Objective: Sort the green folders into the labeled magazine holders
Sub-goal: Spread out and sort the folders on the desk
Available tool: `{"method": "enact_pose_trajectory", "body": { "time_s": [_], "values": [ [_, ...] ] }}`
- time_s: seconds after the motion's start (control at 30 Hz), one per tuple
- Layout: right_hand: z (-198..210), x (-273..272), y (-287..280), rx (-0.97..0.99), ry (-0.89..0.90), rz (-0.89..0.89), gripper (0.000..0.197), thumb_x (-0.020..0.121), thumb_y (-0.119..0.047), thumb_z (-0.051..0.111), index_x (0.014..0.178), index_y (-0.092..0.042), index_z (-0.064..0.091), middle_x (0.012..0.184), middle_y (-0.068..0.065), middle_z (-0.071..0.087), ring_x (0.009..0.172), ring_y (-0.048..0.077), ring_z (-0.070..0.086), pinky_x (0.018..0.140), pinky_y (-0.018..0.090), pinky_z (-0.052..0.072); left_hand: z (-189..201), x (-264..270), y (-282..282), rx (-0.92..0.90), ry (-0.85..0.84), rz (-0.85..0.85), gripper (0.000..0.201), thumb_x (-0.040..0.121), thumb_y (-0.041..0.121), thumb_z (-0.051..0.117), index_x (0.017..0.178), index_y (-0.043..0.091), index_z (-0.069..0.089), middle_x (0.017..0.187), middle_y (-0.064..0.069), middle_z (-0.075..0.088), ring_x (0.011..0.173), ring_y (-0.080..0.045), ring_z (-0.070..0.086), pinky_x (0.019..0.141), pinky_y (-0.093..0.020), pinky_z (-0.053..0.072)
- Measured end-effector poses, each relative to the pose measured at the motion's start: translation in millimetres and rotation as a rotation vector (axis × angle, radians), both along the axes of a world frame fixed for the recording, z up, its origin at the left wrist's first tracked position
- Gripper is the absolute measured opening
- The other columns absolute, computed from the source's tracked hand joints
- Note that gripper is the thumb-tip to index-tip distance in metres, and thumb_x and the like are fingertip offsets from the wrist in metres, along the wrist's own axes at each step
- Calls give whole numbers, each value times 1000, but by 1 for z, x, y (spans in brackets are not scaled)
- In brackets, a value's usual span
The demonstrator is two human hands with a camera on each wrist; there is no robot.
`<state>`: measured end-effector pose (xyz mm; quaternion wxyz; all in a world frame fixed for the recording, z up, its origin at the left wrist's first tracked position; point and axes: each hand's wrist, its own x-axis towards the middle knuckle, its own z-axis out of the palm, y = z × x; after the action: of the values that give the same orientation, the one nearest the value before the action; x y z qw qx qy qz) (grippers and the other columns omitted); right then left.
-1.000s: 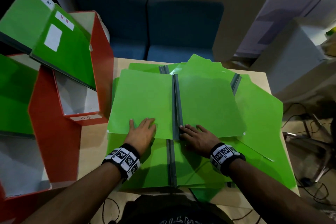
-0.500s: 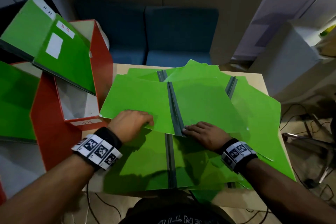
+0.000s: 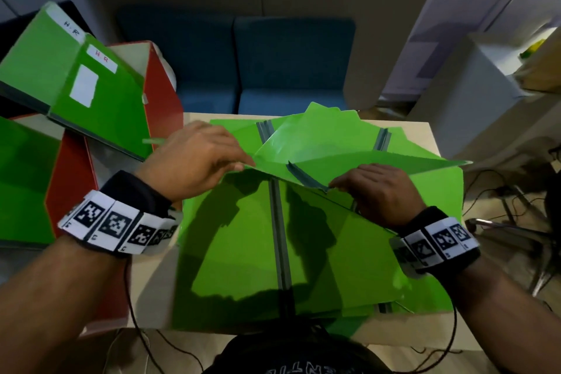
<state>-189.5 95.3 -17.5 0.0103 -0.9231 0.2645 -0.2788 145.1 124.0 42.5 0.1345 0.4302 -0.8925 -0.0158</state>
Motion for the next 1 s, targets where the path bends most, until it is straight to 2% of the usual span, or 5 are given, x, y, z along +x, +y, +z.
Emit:
{"method": "enact_pose_trajectory", "body": {
  "time_s": [0.13, 0.33, 0.53, 0.77, 1.0],
  "values": [
    [24, -4, -8, -184, 3, -25, 18, 96, -23, 55, 96, -23, 73, 84, -7, 71, 78, 17, 63, 96, 40, 43, 14, -5, -12, -183, 26, 28, 29, 90, 28, 46, 101, 28, 72, 94, 10, 70, 97, -19, 54, 83, -37, 37],
    [47, -1, -10, -324, -258, -364, 13, 87, -39, 70, 86, -27, 75, 105, 0, 68, 101, 24, 52, 91, 38, 35, 16, -23, -31, -244, 172, 38, 22, 91, 20, 50, 97, 21, 71, 90, 6, 69, 105, -25, 54, 91, -38, 34],
    [37, 14, 4, 237, -551, -512, 28, 85, -46, 62, 108, -29, 65, 135, 9, 45, 129, 19, 40, 105, 40, 37, 5, -46, -48, -196, 191, 41, 23, 91, 25, 49, 100, 23, 71, 93, 6, 68, 102, -23, 56, 90, -36, 37],
    [42, 37, 25, 529, -483, -430, 51, 78, -72, 51, 114, -36, 46, 150, 0, 33, 130, 13, 44, 91, 50, 52, -3, -64, -57, -160, 260, 57, 20, 91, 16, 60, 108, 21, 69, 100, 5, 68, 100, -18, 55, 90, -34, 42],
    [51, 59, 21, 492, -473, -446, 34, 86, -38, 67, 110, -18, 53, 136, 6, 50, 136, 12, 38, 104, 41, 44, -35, -91, -54, 26, 462, 211, 85, 81, -6, 70, 150, 17, 26, 157, -1, 26, 148, -20, 15, 117, -53, 22]
  ]
}}
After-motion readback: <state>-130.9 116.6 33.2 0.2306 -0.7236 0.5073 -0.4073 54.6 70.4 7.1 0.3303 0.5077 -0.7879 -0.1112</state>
